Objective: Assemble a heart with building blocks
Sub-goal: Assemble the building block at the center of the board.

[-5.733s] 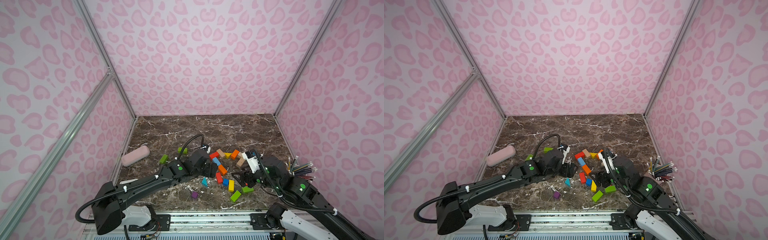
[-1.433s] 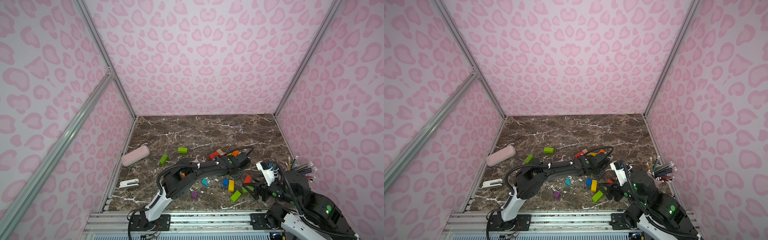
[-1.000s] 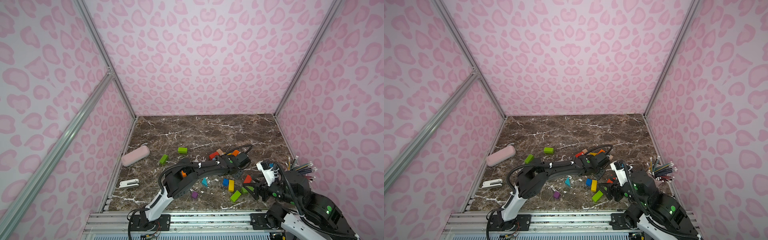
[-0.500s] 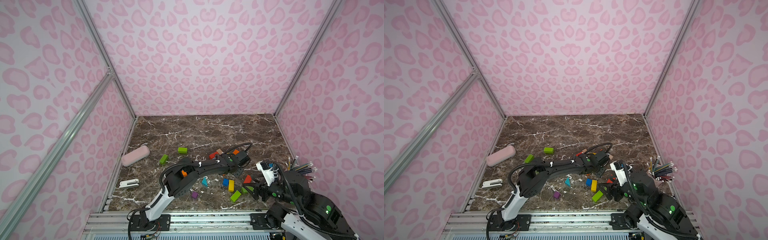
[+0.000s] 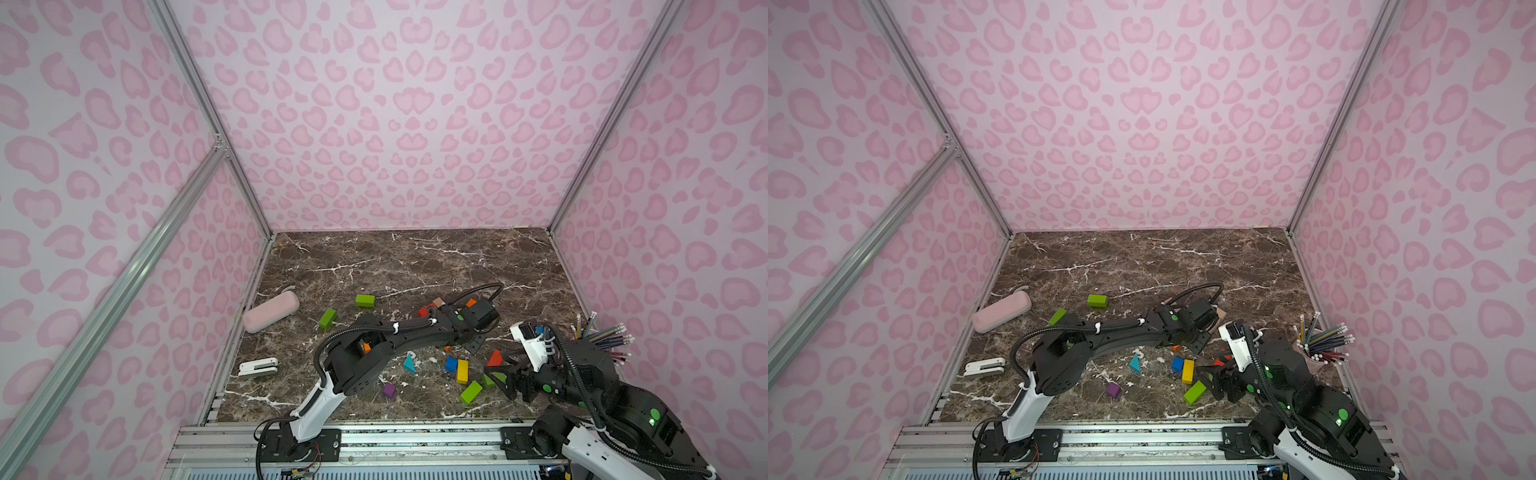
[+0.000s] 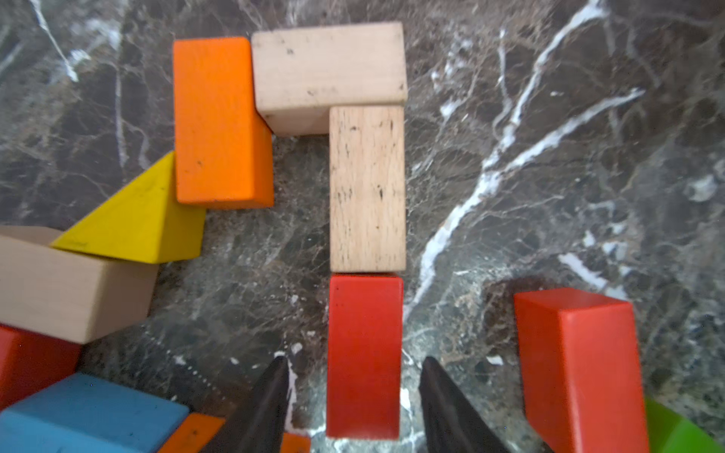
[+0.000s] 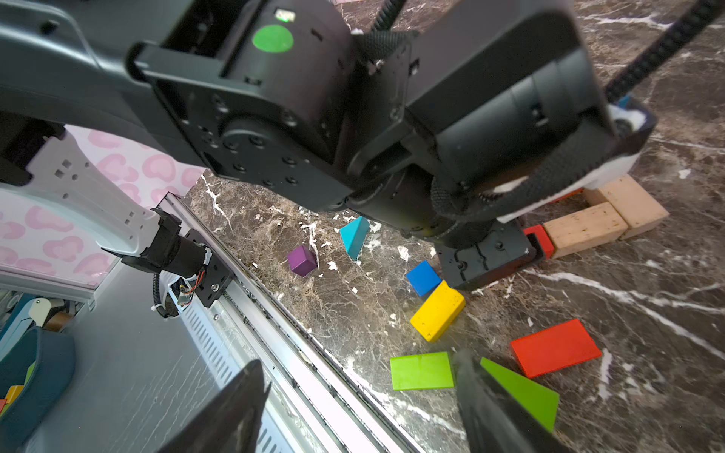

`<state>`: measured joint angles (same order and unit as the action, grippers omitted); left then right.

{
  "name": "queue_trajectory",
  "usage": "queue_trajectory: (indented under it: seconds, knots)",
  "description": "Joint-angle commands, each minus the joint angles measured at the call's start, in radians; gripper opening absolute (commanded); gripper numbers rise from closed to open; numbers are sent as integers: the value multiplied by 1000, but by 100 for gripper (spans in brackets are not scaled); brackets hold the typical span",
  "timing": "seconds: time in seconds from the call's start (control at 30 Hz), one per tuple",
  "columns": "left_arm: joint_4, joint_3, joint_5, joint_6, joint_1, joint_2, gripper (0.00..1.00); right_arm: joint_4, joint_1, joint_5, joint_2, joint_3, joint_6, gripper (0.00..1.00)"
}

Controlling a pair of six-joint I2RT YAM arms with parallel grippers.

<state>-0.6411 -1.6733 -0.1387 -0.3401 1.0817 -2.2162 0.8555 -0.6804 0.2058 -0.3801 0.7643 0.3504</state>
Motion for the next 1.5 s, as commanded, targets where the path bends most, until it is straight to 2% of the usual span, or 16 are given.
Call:
queue_trajectory:
  seconds: [0.0, 0.17, 0.4, 0.57, 0.73, 0.87, 1.03, 1.23, 1.47]
  knots:
    - [17, 10, 4, 7, -3, 41, 66, -54, -1, 18, -5, 10, -6, 80]
    - [31, 46, 25, 5, -2, 123, 78, -76, -1, 35, -16, 12, -4, 80]
    - [42, 107, 27, -3, -30, 253, 86, -127, -1, 51, -49, 6, -3, 80]
    - [75, 192, 59, -4, -99, 360, 88, -154, -1, 58, -92, 10, -13, 80]
    - [74, 267, 23, 37, -148, 462, 96, -151, -1, 0, -166, 7, -22, 79]
    - [89, 343, 65, 47, -226, 538, 99, -176, -1, -14, -237, 10, -7, 78]
    - [104, 420, 112, 86, -324, 637, 98, -224, -13, -23, -332, -1, 14, 78]
    - [115, 446, 193, 164, -424, 717, 98, -287, -86, -101, -459, -24, 42, 78]
    - [159, 500, 344, 230, -525, 787, 98, -349, -171, -187, -594, -57, 57, 77]
